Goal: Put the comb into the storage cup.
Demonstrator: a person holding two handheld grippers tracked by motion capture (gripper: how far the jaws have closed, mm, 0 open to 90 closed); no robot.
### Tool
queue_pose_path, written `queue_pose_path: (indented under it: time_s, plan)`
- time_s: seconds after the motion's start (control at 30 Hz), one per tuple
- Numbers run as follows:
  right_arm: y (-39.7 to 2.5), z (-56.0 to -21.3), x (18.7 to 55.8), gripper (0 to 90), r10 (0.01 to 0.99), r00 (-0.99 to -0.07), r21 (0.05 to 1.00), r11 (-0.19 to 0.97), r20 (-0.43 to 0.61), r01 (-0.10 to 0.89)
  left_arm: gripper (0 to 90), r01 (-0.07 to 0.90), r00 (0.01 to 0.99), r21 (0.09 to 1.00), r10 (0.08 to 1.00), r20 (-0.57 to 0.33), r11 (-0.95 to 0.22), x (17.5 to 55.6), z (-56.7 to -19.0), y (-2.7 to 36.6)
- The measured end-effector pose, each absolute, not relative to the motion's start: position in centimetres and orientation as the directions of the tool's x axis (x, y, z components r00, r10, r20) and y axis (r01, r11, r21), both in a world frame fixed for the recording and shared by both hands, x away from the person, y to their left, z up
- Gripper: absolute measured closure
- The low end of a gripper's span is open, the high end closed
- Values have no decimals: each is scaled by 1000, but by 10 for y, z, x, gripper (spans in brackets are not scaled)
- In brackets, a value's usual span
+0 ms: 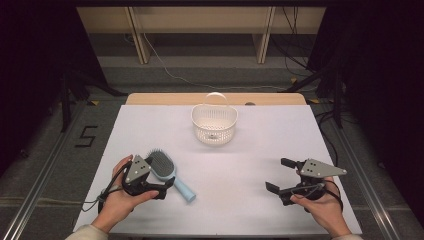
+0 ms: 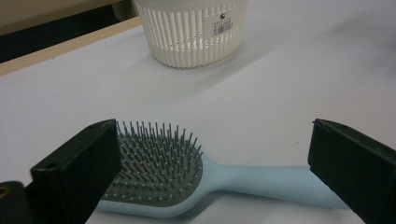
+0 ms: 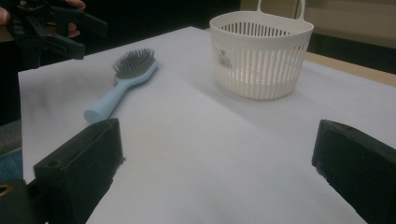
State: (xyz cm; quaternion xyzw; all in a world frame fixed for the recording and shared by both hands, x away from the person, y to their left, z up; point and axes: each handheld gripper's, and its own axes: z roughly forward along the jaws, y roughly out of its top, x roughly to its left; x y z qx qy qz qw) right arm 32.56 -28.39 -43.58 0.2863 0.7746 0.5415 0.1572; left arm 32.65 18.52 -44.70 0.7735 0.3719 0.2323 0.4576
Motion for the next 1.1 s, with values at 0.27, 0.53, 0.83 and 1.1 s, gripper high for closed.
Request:
queue_pose_path:
  time_s: [0.27, 0.53, 0.83, 1.1]
  plan:
    - [-284, -435, 325, 27, 616, -785, 928, 251, 67, 276, 47, 358, 615, 883, 788, 20, -302, 326, -446, 185]
    - [-282, -438, 327, 36, 616, -785, 924, 256, 70, 284, 752, 342, 597, 903, 802, 6, -262, 329, -436, 174]
    - [-281, -438, 327, 42, 613, -786, 924, 253, 76, 287, 896, 459, 657, 835, 749, -87, -305, 338, -444, 138]
    - [-281, -438, 327, 43, 612, -787, 923, 253, 80, 291, 897, 542, 666, 760, 735, -127, -360, 343, -458, 113]
